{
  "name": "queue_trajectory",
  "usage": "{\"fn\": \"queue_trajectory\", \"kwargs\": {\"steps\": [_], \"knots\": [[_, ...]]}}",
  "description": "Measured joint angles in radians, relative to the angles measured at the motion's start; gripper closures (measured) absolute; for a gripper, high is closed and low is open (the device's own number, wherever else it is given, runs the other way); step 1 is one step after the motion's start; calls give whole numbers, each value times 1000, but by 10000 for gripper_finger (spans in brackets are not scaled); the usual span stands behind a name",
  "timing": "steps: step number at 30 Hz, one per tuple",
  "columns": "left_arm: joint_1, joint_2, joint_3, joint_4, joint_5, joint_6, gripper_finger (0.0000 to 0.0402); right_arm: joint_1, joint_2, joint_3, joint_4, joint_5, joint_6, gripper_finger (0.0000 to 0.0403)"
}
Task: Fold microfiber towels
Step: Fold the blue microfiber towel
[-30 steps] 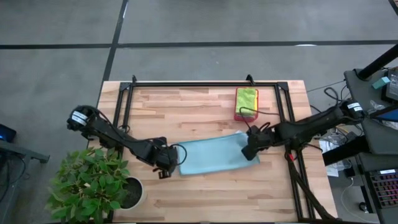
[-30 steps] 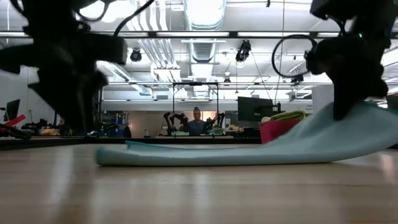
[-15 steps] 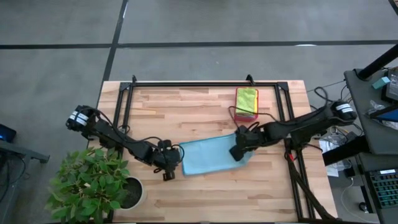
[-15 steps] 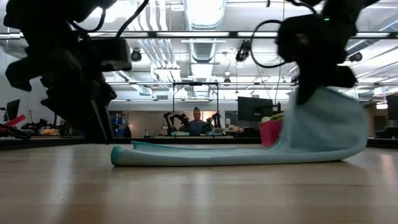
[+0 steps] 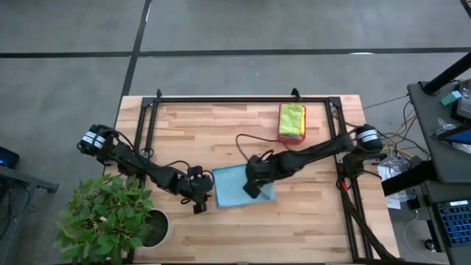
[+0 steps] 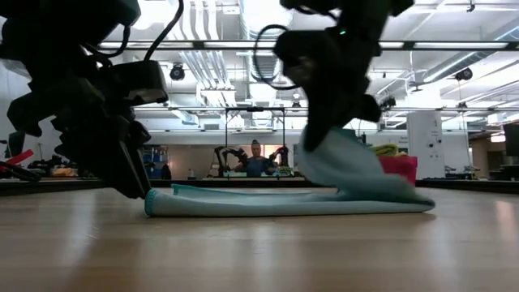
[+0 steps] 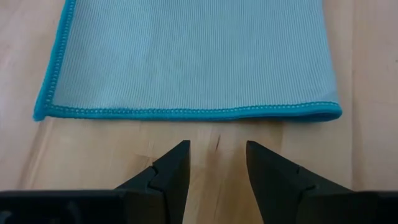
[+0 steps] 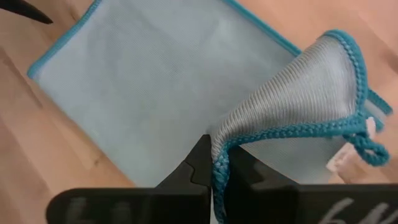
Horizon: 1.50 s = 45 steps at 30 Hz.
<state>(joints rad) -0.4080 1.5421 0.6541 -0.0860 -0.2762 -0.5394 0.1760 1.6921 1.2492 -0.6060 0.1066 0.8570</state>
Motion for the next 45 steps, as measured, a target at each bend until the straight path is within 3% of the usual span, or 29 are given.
{"fn": "queue_trajectory", "kwargs": {"steps": [12,39,45], "knots": [[0,16,-10,30,-2,-1,261,-13,197,188,-20,3,-74,394],[0,42,-6,79,2,-4,261,-23,257,205,140,53,-113,393],[0,42,-6,79,2,-4,261,-23,257,205,191,55,-121,357]]}}
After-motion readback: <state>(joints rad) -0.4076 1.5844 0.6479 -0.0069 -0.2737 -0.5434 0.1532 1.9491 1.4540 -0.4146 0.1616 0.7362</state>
